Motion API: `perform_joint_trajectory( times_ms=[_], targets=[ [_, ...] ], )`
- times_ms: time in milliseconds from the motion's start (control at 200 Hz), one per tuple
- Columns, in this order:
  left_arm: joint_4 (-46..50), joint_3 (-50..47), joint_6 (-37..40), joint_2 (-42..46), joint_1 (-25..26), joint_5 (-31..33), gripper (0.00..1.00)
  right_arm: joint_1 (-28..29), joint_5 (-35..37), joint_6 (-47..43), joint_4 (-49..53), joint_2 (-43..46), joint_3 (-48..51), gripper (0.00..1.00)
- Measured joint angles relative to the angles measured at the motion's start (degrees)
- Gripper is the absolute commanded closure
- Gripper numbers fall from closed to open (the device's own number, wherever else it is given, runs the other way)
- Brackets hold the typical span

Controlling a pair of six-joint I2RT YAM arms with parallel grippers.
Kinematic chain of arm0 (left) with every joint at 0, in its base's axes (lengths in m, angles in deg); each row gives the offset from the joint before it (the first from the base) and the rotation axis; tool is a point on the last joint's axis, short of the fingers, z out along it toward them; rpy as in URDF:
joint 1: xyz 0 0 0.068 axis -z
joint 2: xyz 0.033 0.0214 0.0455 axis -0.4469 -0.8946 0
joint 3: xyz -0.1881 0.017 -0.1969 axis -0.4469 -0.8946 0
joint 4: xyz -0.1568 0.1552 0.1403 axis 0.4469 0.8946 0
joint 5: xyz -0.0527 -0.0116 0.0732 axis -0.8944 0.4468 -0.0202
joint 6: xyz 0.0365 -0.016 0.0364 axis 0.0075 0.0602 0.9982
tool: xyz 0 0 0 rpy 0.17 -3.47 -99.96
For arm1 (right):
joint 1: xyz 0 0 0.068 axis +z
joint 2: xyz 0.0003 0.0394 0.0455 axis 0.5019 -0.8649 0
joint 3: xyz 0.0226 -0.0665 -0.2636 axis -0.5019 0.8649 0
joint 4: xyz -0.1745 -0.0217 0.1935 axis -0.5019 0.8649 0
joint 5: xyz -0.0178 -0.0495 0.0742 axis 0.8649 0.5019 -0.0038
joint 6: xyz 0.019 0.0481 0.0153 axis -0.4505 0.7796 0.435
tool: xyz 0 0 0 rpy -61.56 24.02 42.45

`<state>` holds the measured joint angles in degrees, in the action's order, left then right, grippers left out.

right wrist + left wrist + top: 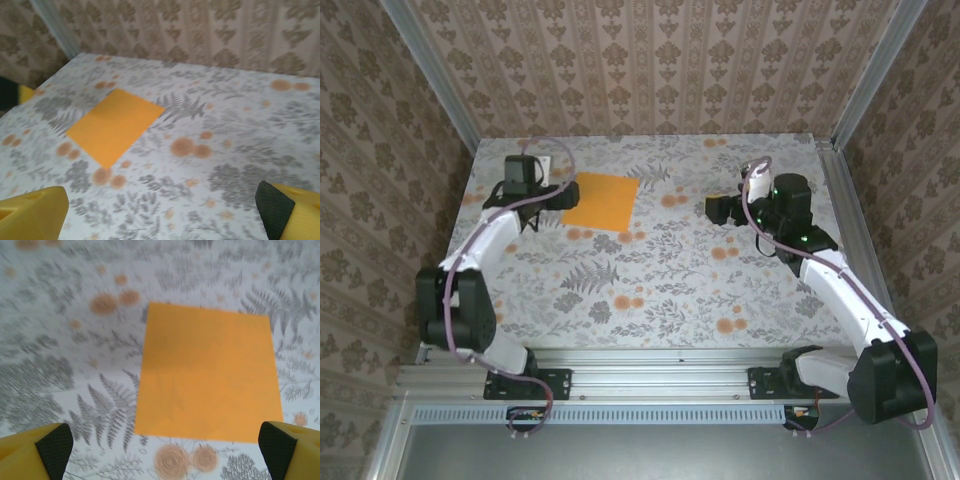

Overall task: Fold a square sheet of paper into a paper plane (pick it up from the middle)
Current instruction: Move the square sheet of paper to the center of the table.

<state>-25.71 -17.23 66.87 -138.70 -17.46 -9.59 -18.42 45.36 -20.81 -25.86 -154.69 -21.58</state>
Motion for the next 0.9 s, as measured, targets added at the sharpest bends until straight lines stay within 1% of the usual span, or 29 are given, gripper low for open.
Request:
perform_joint_trajectory(
  times_ms=[205, 325, 475, 740, 900],
  targets=[
    [9.38, 14.05, -1.97, -15.34, 3.21, -1.66, 0.01, 3.13, -0.22, 1.11, 3.02, -5.09, -2.91, 0.0],
    [12.98, 19.93, -3.45, -21.7, 4.15, -1.79, 0.01, 4.31, 0.22, 2.14, 3.21, -6.99, -3.74, 0.0],
    [16.9, 27.36, -4.76, -29.38, 5.68, 0.02, 0.01, 4.96, 0.5, 3.43, 3.21, -9.66, -5.81, 0.0],
    [21.59, 33.86, -6.43, -37.13, 7.65, 2.51, 0.01, 5.35, 0.57, 5.6, 3.15, -13.0, -7.32, 0.0],
    [22.47, 34.75, -6.93, -38.47, 8.57, 3.61, 0.0, 5.62, 0.55, 6.69, 3.13, -14.43, -7.69, 0.0]
  ],
)
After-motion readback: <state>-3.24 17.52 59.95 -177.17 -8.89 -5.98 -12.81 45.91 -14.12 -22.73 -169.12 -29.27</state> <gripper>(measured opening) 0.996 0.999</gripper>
